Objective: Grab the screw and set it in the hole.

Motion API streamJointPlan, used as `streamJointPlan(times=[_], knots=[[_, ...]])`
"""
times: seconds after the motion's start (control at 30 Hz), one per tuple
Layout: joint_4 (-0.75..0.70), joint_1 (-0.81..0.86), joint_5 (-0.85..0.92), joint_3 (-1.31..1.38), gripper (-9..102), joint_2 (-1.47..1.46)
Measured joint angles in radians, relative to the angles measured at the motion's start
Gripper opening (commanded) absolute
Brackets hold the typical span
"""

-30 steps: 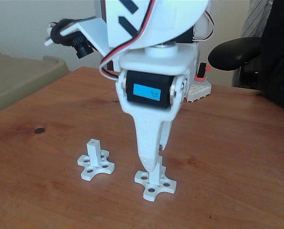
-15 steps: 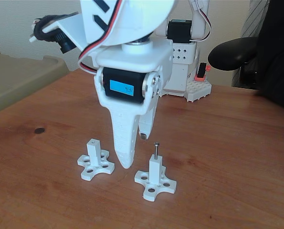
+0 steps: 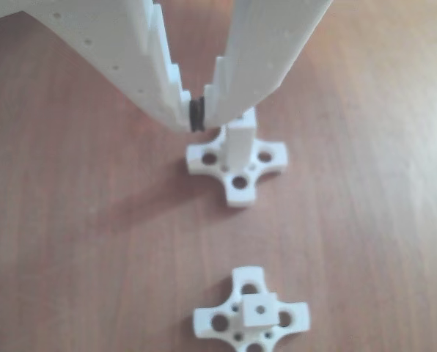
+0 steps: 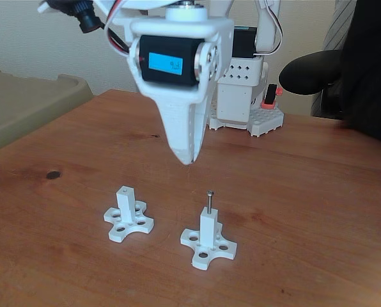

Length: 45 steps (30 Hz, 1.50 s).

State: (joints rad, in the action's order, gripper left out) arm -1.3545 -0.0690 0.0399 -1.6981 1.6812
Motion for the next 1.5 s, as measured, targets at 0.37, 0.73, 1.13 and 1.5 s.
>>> streamJointPlan(times=[0.37, 0.73, 1.13, 1.5], knots=[[0.163, 0.002, 0.015, -0.454, -4, 0.350], [0.341, 0.021, -0.021, -0.951, -4, 0.813], [0.183, 0.037, -0.049, -1.290, -4, 1.578], [0.106, 0.081, -0.052, -1.310, -4, 1.767]])
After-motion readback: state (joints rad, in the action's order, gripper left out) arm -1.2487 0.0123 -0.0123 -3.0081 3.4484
